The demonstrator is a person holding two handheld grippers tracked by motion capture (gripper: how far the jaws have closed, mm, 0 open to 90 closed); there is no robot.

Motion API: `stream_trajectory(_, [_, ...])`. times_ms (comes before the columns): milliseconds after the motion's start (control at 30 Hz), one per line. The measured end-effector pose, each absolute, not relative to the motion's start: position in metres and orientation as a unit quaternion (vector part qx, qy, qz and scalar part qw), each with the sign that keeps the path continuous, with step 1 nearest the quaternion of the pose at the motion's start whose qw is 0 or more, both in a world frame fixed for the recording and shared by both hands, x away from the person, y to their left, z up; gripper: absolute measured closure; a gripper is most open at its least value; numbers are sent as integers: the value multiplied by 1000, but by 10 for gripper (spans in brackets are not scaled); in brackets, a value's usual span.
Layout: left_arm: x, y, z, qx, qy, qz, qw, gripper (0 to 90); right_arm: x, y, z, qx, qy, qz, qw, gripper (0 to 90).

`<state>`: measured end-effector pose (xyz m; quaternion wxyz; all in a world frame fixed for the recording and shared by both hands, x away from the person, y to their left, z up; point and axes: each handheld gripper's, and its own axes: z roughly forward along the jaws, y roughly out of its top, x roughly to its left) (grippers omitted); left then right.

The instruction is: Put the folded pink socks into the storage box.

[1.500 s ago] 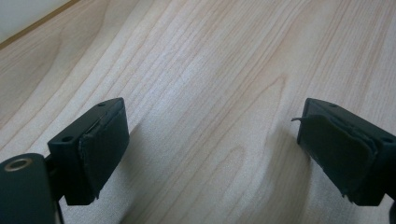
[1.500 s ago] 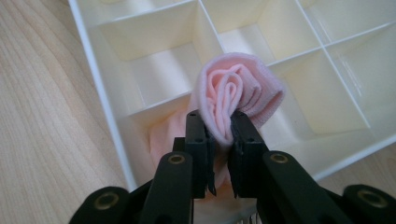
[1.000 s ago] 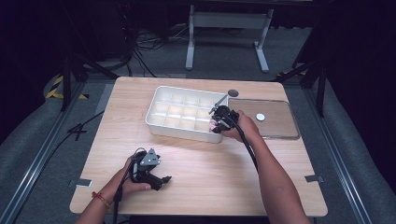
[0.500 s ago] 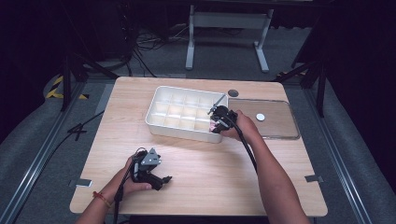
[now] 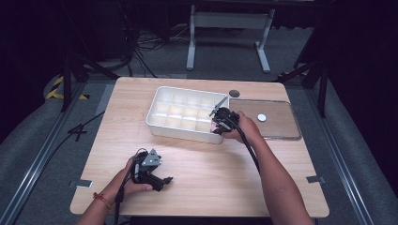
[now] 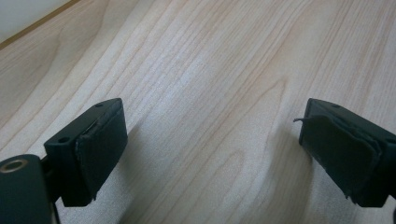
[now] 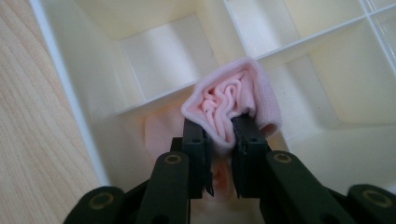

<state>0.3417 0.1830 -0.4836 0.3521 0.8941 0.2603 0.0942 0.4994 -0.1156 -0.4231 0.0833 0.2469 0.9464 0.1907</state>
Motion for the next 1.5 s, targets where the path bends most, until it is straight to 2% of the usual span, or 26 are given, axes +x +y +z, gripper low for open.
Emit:
stream_trajectory(733, [342,183,-484,893,261,94,353,79,492,-125,-413,263,933,230,79,654])
stream_trajectory(1133, [342,183,-484,893,261,93,353,79,484,-131,-399,262,924,254,110,649])
stream_trajectory(1500, [342,183,-484,894,262,93,353,79,472,-138,-393,255,915,285,132,600])
